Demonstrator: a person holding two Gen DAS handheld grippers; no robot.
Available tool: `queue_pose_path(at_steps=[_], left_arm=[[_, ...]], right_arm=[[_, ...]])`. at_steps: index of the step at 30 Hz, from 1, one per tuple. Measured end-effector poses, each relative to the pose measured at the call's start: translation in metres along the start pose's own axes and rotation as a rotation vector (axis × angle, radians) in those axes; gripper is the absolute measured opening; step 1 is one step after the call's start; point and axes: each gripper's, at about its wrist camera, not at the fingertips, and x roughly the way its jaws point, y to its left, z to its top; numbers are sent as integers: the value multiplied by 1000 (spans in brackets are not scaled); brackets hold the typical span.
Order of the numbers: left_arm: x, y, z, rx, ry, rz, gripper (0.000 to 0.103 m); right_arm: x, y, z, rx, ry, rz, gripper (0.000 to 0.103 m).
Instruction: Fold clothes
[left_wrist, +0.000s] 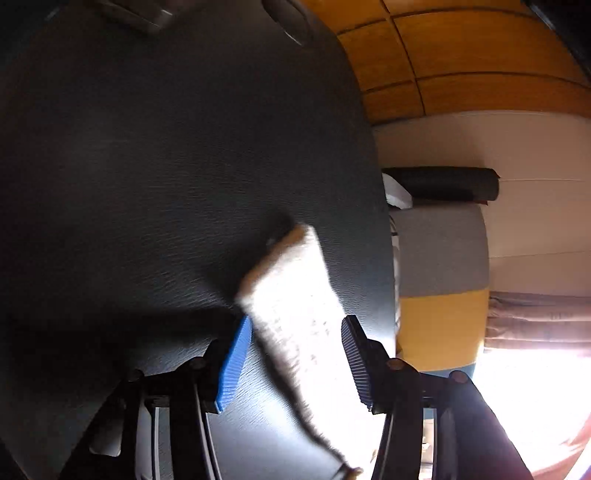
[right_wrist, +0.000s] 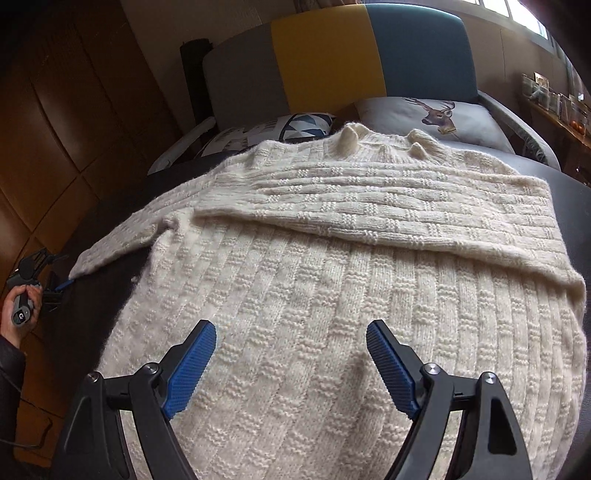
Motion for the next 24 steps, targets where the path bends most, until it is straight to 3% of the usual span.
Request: queue_pose_path(at_steps=[4,6,9,15,16,18,20,24], left_arm=[[12,-7,7,-39,-20,0,57],[15,-8,8,-81,-25,-16,70],[18,-12,8,-144,-40,-13,78],[34,-31,10,-101,-65,50,76],[37,-34,10,-86,-66,60,72],[46,-37,12,-72,-38,94,33],[54,-38,17,-71,-22,122,12],[60,-39,16,-49,-30,112,8]], right_arm=[[2,4,15,-6,-7,10,86],[6,7,34,-13,-31,16,86],[24,9,65,-50,-34,-8,86],[58,3,99,-53,-1,-42,86],[60,2,101,-54,0,-44,86],[67,-4,102,-48,24,-69,86],[74,-11,103,-41,48,-93,86],[88,-23,104,-28,96,-142,86]])
